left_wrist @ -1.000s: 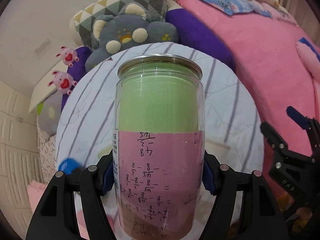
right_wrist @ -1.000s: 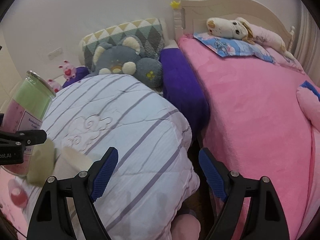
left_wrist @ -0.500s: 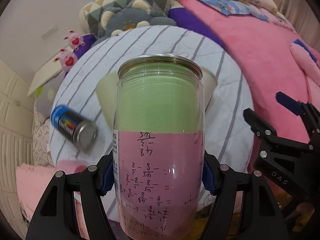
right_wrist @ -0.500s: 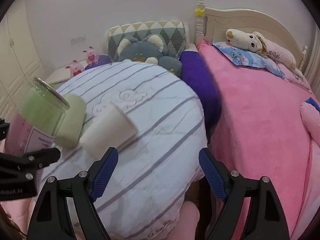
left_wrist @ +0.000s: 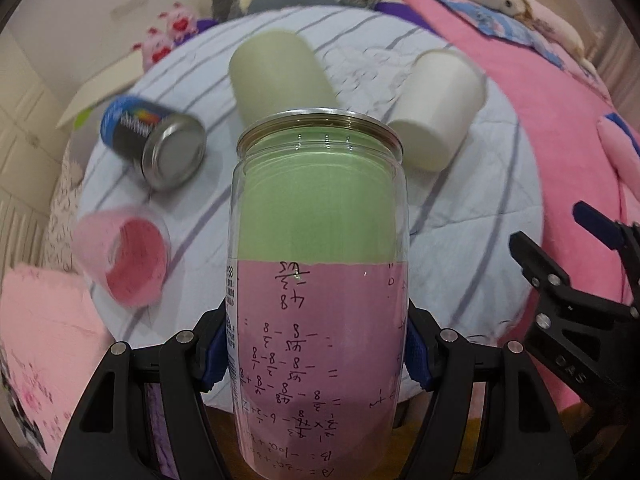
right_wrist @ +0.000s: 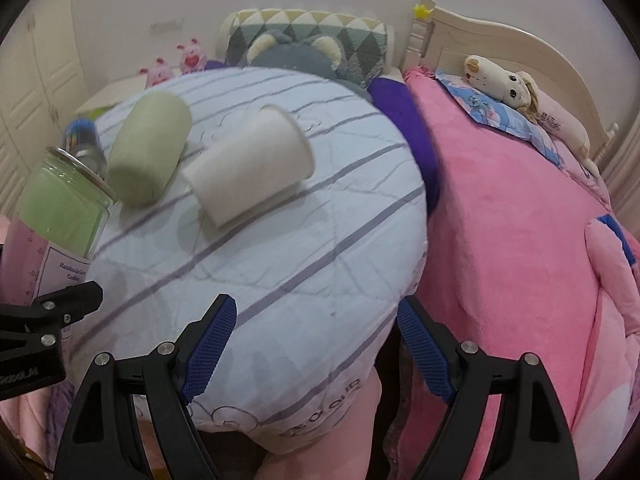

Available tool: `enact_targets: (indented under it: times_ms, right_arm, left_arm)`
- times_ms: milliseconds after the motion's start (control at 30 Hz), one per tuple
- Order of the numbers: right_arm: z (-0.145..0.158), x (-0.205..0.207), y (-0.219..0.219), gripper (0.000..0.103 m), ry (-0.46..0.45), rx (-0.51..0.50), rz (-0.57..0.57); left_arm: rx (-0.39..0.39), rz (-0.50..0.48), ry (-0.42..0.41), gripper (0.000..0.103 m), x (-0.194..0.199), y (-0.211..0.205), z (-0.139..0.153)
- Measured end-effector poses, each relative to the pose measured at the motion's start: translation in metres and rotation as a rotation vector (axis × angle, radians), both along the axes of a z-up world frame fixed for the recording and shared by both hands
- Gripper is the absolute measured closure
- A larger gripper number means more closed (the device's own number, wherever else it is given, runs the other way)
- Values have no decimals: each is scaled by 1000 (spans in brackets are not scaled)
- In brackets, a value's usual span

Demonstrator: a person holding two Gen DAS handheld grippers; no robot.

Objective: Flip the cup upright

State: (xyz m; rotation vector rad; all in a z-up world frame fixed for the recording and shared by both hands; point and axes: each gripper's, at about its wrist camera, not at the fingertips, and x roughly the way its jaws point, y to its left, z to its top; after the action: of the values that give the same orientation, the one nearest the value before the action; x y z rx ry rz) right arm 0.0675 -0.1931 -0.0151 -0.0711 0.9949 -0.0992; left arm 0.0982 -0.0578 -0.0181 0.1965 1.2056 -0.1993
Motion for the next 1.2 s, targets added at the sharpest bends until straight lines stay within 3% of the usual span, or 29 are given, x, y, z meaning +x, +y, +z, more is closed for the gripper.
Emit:
enact_targets:
  times_ms: [133, 200, 300, 733, 1200]
  right_arm:
    - [-6, -2, 9, 19, 11, 6, 12]
    - [-10, -2, 13, 19, 24, 2, 14]
    - [-13, -1, 14, 19, 39, -9, 1]
    - [-4, -5, 13, 19, 19, 0, -23]
    - [19, -28, 18, 19, -38, 0, -67]
  left_arm:
    - [-9, 26, 32, 29, 7, 5, -15]
    - [7, 37, 8, 19, 7, 6, -17]
    - [-6, 35, -19, 14, 6, 7, -13]
    - [-19, 3, -36, 14, 4, 5, -1]
    - [-42, -64, -115, 14, -22, 17, 26]
